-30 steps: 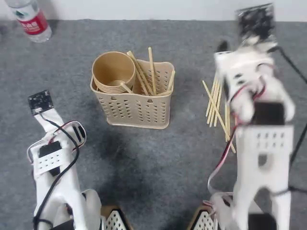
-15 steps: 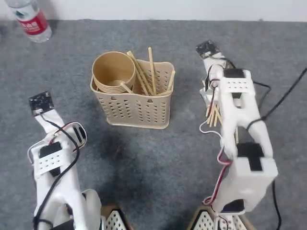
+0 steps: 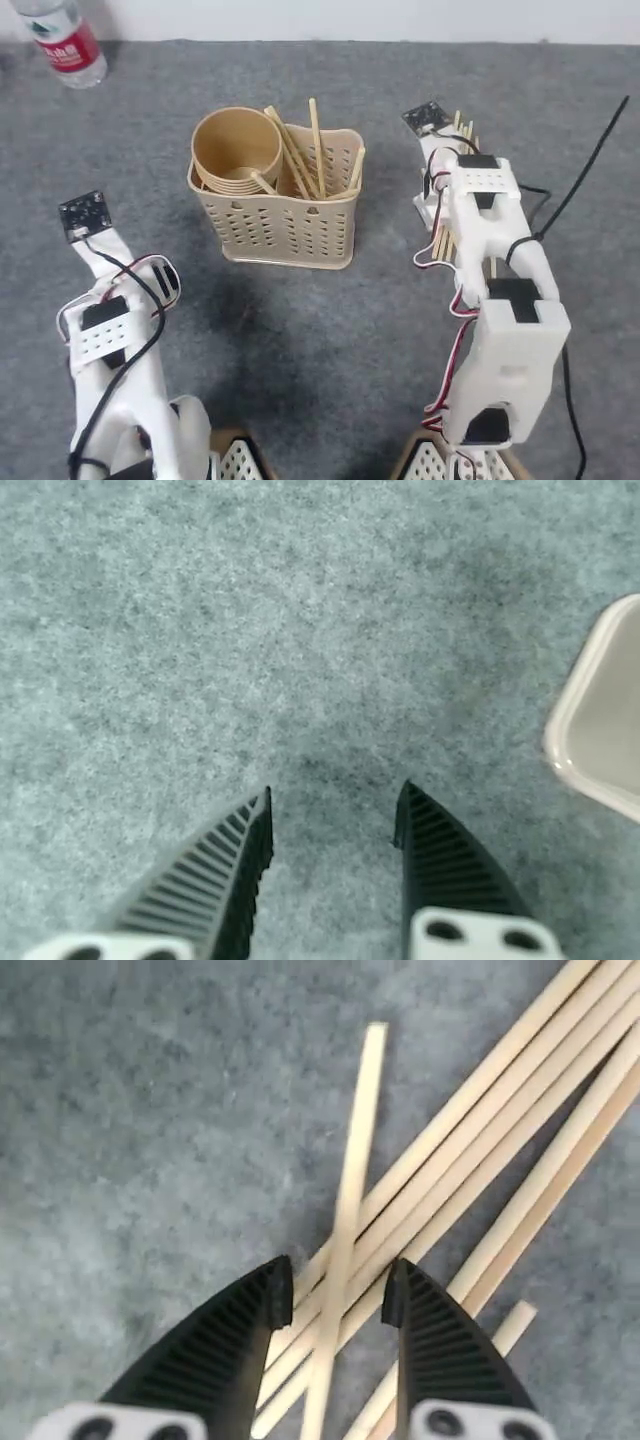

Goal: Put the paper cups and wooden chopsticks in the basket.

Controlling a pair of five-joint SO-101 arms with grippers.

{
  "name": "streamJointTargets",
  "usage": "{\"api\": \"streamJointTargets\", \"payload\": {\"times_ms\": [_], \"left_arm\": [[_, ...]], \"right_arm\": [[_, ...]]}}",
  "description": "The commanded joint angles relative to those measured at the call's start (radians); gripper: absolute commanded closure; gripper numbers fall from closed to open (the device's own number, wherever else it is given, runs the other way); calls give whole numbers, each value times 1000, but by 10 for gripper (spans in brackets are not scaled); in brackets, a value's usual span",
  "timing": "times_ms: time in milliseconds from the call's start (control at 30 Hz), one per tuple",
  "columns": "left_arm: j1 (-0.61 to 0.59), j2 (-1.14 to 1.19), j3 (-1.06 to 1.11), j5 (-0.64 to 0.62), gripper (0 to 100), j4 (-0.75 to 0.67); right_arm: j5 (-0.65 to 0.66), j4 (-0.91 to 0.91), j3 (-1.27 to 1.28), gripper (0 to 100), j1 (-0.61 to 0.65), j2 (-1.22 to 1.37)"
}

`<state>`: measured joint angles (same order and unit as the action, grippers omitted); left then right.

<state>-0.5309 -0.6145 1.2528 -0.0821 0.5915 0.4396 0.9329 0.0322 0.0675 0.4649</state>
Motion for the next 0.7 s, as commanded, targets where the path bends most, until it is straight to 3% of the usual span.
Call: {"api": "streamJointTargets", "payload": {"times_ms": [0,100,367,667], "left_arm": [[8,-6,-7,-6,808,-23],[8,-6,-7,-6,808,-23],[8,-6,-7,-6,808,-23],[8,-6,-7,-6,808,-23]], "right_arm": [[15,-31,-43,935,-18,13],[43,-2,-74,995,-18,27],[100,36,-83,992,-22,13],[92,325,-259,992,-51,-245]]}}
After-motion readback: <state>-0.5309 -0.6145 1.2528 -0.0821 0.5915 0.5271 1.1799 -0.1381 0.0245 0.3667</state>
